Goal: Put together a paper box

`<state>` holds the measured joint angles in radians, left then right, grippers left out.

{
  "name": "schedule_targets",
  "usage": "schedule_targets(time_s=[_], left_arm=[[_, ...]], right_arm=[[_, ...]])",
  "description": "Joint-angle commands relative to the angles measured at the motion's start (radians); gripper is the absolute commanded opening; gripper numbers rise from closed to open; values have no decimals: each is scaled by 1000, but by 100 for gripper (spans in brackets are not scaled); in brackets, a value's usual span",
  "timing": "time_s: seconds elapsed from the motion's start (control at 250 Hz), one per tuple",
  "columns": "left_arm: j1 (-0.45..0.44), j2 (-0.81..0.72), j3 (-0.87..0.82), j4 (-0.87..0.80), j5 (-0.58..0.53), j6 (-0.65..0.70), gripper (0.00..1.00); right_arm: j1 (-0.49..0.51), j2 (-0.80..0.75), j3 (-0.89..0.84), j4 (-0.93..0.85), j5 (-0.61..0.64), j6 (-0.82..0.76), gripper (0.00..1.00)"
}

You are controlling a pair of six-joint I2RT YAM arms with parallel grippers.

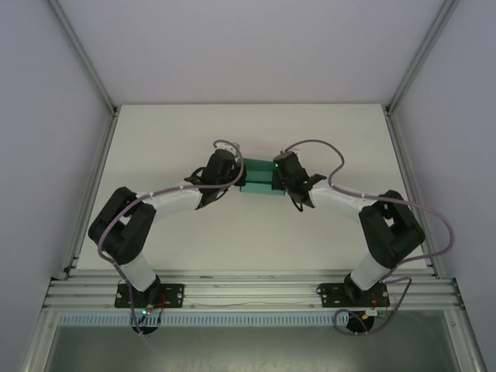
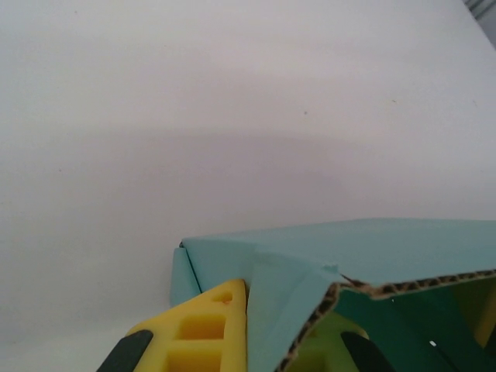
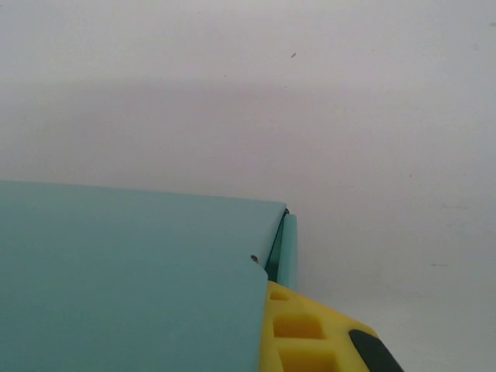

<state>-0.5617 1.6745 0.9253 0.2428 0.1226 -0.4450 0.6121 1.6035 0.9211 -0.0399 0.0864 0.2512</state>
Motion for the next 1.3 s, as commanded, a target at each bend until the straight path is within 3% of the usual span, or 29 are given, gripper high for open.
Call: schedule_targets(time_s=[0.0, 0.292, 0.408, 0.492, 0.604, 0.795, 1.007, 1.295], left_arm=[[-28, -36, -69, 4, 94, 6, 0], [-29, -128, -45, -154, 85, -12, 47], [-29, -193, -45, -233, 88, -10, 72], [-29, -252, -56, -299, 76, 5, 99], [-29, -350, -62, -416, 5, -8, 100], [-7, -487, -36, -527, -198, -149, 100], [96, -427, 77, -524, -43, -229, 100], [135, -144, 209, -528, 128, -173, 100]], right_arm=[[30, -41, -82, 83, 5, -86, 2], [112, -52, -203, 152, 125, -199, 2], [115, -47, -213, 146, 141, -214, 2], [118, -52, -228, 163, 130, -228, 2], [121, -68, -247, 191, 118, -246, 3], [125, -84, -284, 244, 95, -304, 4], [134, -73, -300, 274, 88, -333, 5], [141, -44, -304, 304, 76, -364, 8]])
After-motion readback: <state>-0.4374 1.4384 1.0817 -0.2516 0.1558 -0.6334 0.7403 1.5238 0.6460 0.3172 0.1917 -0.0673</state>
